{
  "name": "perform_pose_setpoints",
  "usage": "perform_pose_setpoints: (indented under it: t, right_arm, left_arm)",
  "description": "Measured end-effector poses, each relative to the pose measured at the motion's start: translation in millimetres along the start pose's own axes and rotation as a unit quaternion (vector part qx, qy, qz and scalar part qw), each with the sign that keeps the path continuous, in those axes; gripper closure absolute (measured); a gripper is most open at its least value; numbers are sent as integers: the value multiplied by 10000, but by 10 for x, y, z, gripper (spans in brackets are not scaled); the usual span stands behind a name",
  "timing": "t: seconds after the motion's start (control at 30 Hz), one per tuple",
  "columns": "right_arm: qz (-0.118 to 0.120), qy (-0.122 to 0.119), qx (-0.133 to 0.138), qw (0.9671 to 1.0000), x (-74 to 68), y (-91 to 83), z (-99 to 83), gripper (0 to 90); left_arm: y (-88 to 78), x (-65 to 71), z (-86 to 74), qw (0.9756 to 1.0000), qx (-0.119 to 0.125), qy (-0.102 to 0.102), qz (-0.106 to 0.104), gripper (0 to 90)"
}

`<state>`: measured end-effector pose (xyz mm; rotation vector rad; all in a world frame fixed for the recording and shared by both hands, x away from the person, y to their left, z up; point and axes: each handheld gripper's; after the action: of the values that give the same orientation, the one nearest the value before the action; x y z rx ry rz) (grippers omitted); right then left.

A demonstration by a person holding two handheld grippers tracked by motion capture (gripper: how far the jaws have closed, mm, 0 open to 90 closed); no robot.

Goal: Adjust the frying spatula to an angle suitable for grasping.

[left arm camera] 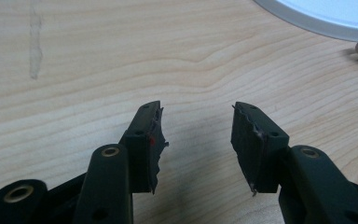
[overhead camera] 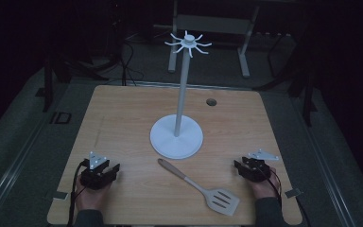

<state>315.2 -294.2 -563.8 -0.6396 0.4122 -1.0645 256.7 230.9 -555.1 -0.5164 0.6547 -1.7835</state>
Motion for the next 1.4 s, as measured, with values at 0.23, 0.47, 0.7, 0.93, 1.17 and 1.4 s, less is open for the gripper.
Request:
perform_pose_setpoints:
  t: [0.23,0.47,0.7,0.93,1.17,1.4]
  right_arm:
    - [96,-105,92,9999,-101,-98,56,603]
    - [144,-289,78,9994,-192,-176,138,632]
    - [341,-430,208,9983,-328,-300,287,641]
    - [594,-711,217,9955,-547,-345,422,677]
    - [752,-988,111,9922,-735,-346,583,689]
    - [865,-1300,-103,9877,-901,-329,717,702]
  left_arm:
    - [-49,-21,22,9999,84,-91,-105,540]
    - [-67,-44,19,9996,84,-248,-90,529]
    - [-82,-20,16,9997,183,-166,-68,526]
    - [-86,-8,14,9995,195,-174,-158,573]
    - [-94,0,11,9997,217,-131,-75,572]
    - [-110,-6,6,9998,195,-32,2,562]
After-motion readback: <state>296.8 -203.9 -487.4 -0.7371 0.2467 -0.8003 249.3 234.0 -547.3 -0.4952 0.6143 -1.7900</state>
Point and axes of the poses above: each handheld gripper's, and its own axes: y roughly forward along the jaws, z roughly out of its top, x roughly to its right
